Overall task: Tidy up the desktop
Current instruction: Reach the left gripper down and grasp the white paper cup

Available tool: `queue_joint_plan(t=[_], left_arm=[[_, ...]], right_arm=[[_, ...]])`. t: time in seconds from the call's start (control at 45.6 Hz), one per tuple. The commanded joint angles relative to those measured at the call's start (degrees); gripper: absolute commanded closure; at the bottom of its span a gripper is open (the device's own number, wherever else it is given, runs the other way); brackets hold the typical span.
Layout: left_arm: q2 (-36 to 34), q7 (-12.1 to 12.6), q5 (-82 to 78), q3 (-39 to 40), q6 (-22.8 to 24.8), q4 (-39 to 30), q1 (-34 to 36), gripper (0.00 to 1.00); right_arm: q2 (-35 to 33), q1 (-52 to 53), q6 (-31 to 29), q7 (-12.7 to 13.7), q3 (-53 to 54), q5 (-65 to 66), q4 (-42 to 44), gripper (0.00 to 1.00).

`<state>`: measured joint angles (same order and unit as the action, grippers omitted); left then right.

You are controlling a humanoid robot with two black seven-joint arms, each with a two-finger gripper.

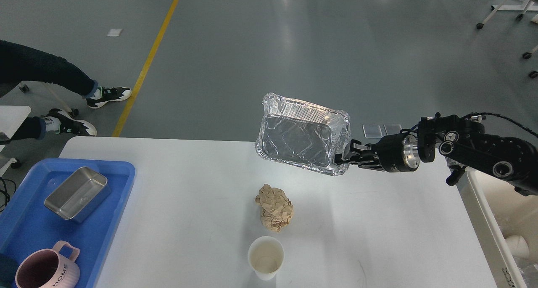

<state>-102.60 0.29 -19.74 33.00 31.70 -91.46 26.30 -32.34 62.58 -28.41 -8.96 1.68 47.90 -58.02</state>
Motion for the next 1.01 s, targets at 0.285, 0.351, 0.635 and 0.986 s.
queue_joint_plan(t=[0.285,0.351,0.635,0.986], left_arm=[[-2.6,0.9,-0.1,1.3,2.8,0.8,2.8,0.03],[2.0,2.1,-1.5,1.8,2.8,1.2,4.1,0.03],[33.9,27.8,-13.5,4.0,4.4,4.3,12.0,0.03],[56.9,40.5,-16.6,-2.6,15.4,12.5,22.4,0.02]], right_arm=[[-0.6,-0.1,0.1,0.0,-0.1,-0.3,0.1,1.00],[-0.7,-0.1,0.1,0.0,0.0,-0.3,0.2,1.00],[-0.8,0.0,0.5,0.1,0.0,-0.3,-0.3,1.00],[-2.3,-0.9,0.4,0.1,-0.1,-0.3,-0.3,1.00]])
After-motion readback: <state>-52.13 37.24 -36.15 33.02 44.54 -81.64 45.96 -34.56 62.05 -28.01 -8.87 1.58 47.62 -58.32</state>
